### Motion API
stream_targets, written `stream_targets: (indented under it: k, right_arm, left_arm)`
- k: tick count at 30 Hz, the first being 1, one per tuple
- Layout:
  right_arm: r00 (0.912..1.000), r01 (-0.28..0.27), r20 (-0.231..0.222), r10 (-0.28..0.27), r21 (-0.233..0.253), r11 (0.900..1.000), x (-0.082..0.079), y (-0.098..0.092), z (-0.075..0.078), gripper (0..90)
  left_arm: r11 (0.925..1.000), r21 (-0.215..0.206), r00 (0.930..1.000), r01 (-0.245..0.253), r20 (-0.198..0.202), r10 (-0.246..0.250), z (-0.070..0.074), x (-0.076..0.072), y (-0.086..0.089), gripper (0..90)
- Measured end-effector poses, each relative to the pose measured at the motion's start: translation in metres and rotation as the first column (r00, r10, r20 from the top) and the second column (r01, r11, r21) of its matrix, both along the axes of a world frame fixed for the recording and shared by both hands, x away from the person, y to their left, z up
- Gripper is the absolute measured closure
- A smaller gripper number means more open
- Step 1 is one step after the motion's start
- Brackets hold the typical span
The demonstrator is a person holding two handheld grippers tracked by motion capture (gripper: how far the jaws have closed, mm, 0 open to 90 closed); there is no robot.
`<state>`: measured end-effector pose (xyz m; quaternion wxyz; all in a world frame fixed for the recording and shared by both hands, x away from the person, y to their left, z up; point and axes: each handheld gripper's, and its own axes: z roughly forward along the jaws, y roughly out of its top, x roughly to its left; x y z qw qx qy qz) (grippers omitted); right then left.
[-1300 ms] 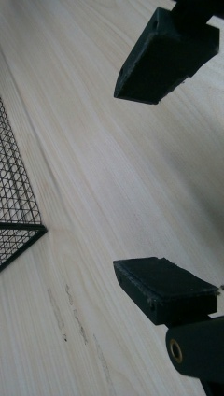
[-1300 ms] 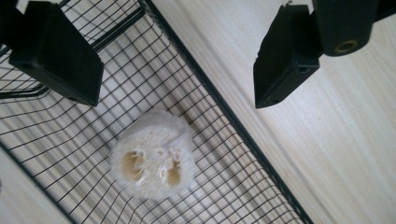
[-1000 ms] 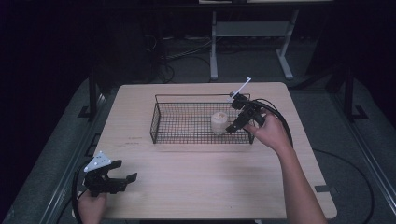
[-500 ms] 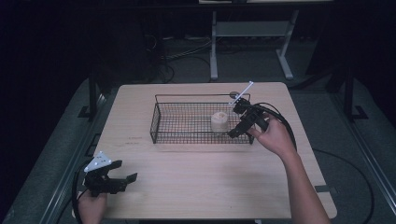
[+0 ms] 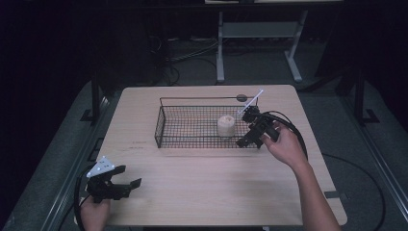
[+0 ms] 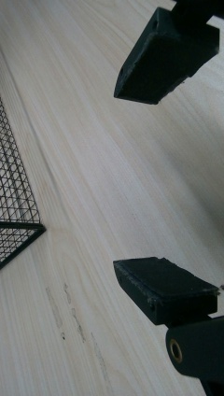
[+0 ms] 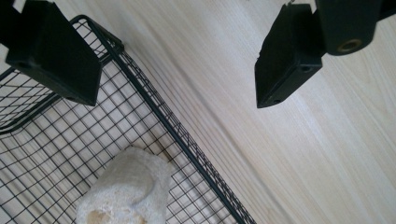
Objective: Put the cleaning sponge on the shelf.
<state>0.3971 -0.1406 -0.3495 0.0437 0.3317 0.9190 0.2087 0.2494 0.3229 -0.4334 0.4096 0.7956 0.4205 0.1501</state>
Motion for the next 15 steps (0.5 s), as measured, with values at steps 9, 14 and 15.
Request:
stream_targets:
  k: [9, 14, 15]
  right_arm:
    - [1.0, 0.002, 0.009, -0.002, -0.001, 1.0, -0.008, -0.005, -0.005, 14.6]
    - [0.9999, 0.007, 0.008, -0.006, -0.008, 1.0, -0.013, -0.009, -0.007, 14.6]
    - [1.0, 0.007, 0.005, -0.007, -0.007, 1.0, -0.014, -0.01, -0.008, 14.6]
  left_arm:
    - [1.0, 0.0, 1.0, 0.0, 0.0, 0.0, 0.0, 0.0, 0.0, 13.7]
    - [1.0, 0.001, 1.0, 0.003, 0.0, -0.003, 0.0, 0.0, -0.001, 13.6]
    - [1.0, 0.0, 1.0, 0.003, -0.001, -0.003, 0.0, 0.0, -0.001, 13.7]
